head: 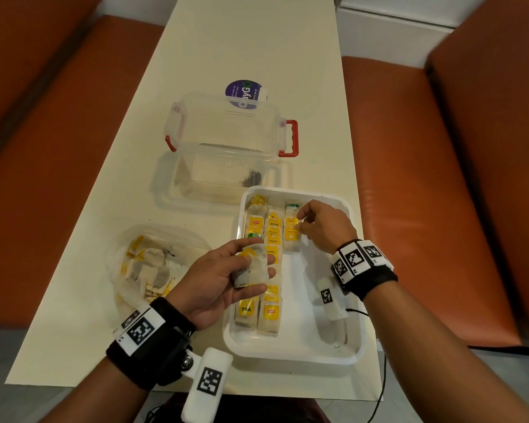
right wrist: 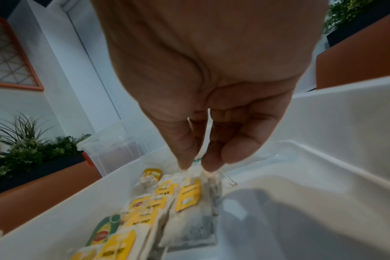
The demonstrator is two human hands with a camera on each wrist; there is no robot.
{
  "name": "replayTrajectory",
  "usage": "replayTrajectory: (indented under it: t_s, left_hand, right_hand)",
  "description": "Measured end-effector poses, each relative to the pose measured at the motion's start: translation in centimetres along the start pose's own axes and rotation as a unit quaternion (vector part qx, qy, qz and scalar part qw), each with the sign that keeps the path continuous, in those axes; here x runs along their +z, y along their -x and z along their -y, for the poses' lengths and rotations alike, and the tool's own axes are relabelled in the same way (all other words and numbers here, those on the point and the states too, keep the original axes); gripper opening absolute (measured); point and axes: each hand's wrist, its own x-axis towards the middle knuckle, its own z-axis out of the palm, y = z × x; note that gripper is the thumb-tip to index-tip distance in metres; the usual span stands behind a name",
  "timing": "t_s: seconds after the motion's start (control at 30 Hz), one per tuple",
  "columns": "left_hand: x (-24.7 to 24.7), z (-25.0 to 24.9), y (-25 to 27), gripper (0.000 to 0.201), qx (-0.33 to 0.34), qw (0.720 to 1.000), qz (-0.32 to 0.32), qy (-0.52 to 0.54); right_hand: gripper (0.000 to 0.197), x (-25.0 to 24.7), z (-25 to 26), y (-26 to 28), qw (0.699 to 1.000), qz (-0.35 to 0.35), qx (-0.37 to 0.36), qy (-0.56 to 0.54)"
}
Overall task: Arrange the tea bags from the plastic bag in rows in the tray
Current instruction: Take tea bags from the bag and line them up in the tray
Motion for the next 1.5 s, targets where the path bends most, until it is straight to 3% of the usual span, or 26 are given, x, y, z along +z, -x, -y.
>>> replayTrajectory:
  t_s: [0.4,0.7,0.9,1.0,1.07,1.13,1.3,1.5]
  left_hand:
    - [0.1,0.4,-0.9,0.025,0.029,0.999,-0.027,0.024]
    - [0.8,0.6,-1.2,0.022,0.051,0.997,-0.013,0.064]
    - [1.0,0.7,-1.0,0.017,0.048,0.989,0.008,0.139]
    - [0.4,0.5,-1.0,0.012,0.039,0.987,-0.010,0.156]
    - [0.0,0.3,-1.1,0.013,0.026,0.988,-0.032,0.147]
    - [-0.1,0.2,-1.1,0.028,0.009,0.992,-0.042,0.121]
    - [0.4,0.3,-0.6,0.048,-0.054,0.998,-0.007,-0.001]
    - [1.0,0.4,-0.2,0.042,-0.094,0.993,0.057,-0.050]
  right_hand:
    - [0.014,-0.7,2.9,7.0,0.984,-0.010,-0.069,-0.164]
    - [0.027,0.1,3.8,9.7,0.983,0.025,-0.063,-0.168]
    - [0.015,0.5,4.1,9.9,0.978,0.027,-0.072,-0.193]
    - [0.011,0.1,4.0,10.0,0.973,0.033,-0.090,-0.209]
    - [0.008,-0.2,4.0,10.2,0.971,0.038,-0.101,-0.212]
    - [0.007,-0.6,4.0,10.3,0.967,0.044,-0.116,-0.224]
    - [0.010,-1.7,4.2,10.4,0.950,0.058,-0.156,-0.265]
    - [0.016,-2.7,3.7,10.1,0.930,0.084,-0.158,-0.321]
